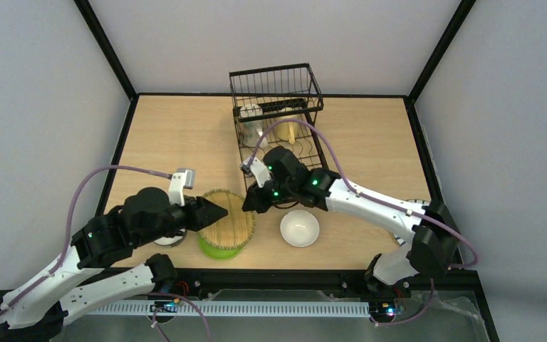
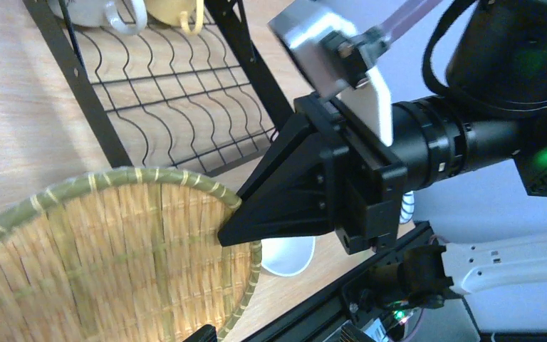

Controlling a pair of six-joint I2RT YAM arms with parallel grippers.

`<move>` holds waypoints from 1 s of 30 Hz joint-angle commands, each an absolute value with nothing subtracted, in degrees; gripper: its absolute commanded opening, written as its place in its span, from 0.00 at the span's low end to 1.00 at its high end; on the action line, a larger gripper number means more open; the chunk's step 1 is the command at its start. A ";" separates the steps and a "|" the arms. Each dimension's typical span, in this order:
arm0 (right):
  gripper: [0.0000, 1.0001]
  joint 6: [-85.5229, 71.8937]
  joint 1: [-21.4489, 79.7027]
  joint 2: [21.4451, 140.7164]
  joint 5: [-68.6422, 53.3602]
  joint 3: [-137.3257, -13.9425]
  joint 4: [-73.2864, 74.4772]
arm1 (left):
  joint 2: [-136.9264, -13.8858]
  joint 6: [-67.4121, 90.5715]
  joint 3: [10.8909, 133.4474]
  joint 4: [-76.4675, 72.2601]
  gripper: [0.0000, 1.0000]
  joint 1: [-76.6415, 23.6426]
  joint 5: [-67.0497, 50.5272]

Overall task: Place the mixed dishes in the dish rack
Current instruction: Grab the plate from the plate.

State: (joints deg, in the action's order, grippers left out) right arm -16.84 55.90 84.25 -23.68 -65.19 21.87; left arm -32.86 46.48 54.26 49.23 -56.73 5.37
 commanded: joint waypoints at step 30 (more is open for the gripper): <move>0.00 6.37 56.34 98.64 22.87 -114.14 22.33 | -23.71 44.45 59.30 47.50 0.99 -56.86 14.05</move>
State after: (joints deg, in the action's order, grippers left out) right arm -0.23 55.96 95.74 12.40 -107.53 27.11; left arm -24.27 45.39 58.94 46.35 -56.73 13.02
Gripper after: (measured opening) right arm 0.097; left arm 0.989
